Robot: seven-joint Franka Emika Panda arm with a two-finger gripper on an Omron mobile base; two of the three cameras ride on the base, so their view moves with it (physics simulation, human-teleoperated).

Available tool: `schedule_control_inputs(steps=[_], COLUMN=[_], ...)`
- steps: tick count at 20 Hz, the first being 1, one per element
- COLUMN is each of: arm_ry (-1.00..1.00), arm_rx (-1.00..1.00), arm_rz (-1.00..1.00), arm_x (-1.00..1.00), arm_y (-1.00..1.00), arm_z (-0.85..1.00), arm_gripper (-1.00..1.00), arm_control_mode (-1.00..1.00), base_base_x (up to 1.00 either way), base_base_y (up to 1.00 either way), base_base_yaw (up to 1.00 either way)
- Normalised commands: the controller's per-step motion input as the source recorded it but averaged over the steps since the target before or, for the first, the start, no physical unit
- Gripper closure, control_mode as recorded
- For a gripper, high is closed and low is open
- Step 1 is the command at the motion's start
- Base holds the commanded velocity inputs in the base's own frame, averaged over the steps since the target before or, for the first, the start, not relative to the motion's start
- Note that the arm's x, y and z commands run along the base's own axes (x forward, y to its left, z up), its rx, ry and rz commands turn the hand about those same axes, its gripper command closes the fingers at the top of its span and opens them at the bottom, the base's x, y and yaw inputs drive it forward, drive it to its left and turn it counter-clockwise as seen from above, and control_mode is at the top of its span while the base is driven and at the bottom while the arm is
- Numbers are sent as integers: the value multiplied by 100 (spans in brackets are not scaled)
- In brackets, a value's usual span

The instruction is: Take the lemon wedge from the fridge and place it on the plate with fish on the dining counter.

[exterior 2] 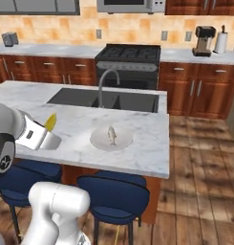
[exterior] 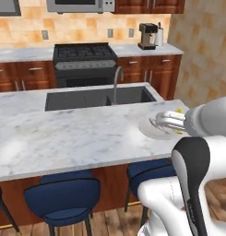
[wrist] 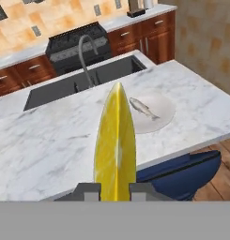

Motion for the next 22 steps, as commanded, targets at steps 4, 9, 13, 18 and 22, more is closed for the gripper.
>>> schedule_control_inputs(steps=[4, 9, 13, 18, 22], arm_ry=[0, 0, 0, 0, 1], arm_rx=[0, 0, 0, 0, 0], arm_rz=[0, 0, 0, 0, 0], arm_x=[0, 0, 0, 0, 0], arm_y=[0, 0, 0, 0, 0], arm_z=[0, 0, 0, 0, 0], arm_gripper=[100, 100, 100, 100, 100], arm_control_mode=[100, 100, 100, 100, -100], base_base_x=[16, 4, 44, 56, 23], base_base_y=[-67, -53, -44, -39, -12], base_base_yaw=[4, 3, 0, 0, 0])
